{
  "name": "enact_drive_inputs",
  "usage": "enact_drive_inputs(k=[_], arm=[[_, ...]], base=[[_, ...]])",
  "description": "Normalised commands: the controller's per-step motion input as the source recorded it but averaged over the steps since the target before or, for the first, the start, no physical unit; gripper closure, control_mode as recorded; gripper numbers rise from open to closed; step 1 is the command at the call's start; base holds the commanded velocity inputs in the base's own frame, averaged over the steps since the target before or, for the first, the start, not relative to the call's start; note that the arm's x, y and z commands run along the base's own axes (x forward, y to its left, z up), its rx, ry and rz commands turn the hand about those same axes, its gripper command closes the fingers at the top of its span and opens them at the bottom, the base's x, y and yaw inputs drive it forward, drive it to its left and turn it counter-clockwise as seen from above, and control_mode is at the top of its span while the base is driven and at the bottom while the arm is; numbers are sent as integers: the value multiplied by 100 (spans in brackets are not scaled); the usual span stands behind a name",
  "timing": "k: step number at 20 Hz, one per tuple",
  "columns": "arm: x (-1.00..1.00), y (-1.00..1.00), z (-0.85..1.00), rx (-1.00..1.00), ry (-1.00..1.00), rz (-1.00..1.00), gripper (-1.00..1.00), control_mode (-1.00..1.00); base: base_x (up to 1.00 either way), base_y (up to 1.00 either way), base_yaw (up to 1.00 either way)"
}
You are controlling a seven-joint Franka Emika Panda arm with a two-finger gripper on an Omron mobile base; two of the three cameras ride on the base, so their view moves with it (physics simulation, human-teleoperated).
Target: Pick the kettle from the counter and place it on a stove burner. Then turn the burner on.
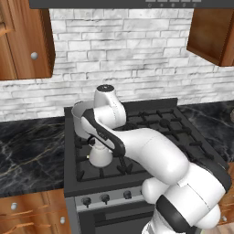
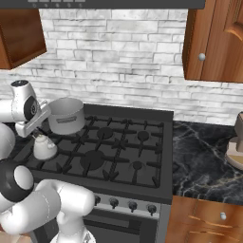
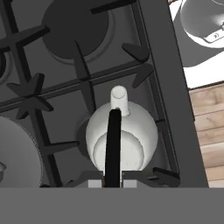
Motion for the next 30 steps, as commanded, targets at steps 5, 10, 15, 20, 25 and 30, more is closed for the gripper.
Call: enact_drive_inputs(k=[5,10,15,20,25,30], arm=[[8,2,-13,0,0,-3,100,-100],[10,7,-7,0,0,-3,100,-100],[3,5,-6,0,0,-3,-100,-100],[0,1,0,0,0,-3,-100,-100],[0,0,0,0,0,-3,-100,-100],[-1,0,6,0,0,-1,-100,-100]], base=[[0,0,0],[0,0,0],[0,0,0],[0,0,0],[0,0,0],[0,0,0]])
